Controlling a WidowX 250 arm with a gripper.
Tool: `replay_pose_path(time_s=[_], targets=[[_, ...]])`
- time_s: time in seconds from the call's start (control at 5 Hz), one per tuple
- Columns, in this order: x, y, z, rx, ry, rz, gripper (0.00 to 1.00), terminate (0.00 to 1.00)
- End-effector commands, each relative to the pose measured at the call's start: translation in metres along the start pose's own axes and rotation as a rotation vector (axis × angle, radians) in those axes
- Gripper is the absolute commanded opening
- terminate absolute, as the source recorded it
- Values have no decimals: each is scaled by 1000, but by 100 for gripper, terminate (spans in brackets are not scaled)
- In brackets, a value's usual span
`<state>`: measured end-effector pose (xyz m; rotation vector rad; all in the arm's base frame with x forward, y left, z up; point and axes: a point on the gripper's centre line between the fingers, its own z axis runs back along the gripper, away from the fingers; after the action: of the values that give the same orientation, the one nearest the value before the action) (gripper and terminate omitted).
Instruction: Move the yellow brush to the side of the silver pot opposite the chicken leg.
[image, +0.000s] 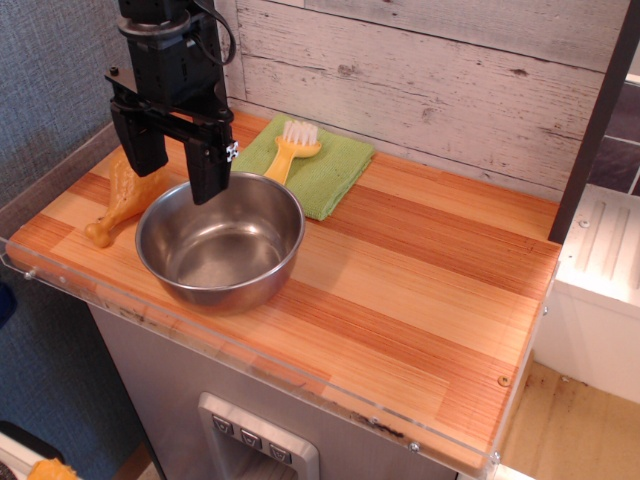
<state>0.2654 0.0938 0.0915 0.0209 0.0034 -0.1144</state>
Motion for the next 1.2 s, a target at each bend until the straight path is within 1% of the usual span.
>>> replay_pose_path(time_s=[0.0,0.4,0.6,0.8,1.0], targets=[[0,0,0,0,0,0,100,0],[54,10,15,-10,-63,48,100,0],[77,13,5,-3,-79,81,100,0],[98,11,-16,20,-87,82,100,0],[109,10,-31,48,-86,97,100,0]])
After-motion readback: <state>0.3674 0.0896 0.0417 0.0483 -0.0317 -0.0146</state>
